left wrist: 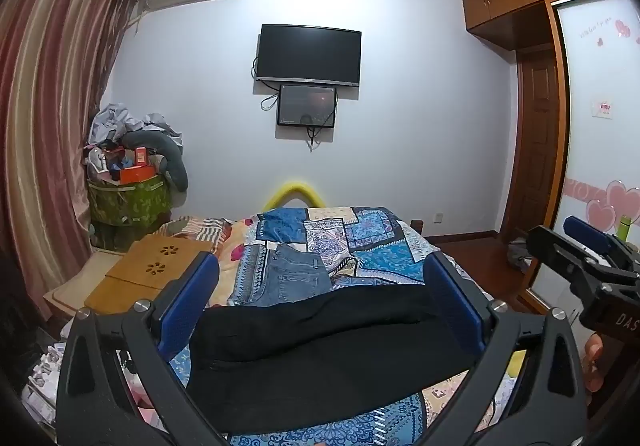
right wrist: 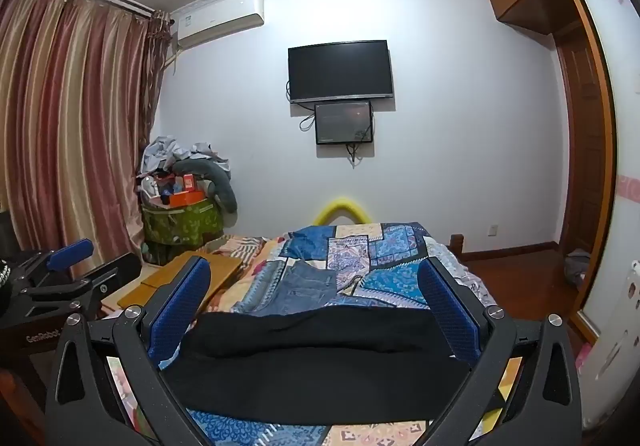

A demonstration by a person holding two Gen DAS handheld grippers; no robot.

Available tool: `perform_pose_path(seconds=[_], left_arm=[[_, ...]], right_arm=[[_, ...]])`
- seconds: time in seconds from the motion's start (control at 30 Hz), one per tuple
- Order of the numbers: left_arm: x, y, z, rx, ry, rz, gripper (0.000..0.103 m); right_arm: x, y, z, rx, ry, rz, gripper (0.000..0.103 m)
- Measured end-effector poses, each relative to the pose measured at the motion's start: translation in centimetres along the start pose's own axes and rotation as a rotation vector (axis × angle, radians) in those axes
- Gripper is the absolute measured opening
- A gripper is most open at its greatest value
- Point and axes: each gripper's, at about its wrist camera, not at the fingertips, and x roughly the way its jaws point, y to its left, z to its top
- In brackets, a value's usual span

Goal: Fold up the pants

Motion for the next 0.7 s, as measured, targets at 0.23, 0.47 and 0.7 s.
perform_pose_path(seconds=[0.23,0.47,0.7], left_arm=[[-0.11,0.30,0.15,0.002,-0.009,0.002,0.103],[0.22,0.00,0.26,0.007,-0.012,0.002,0.103],[0.24,-0.49,0.11,0.012,-0.017,0.009,0.103]], right_arm=[[0.16,0.18,0.10,-0.003,0.004,-0.006,0.103],[0.45,0.42,0.14,-0.005,0.001,-0.009,0.103],[0.03,0.28,0.37,-0.002,-0.004,-0.008,0.103]])
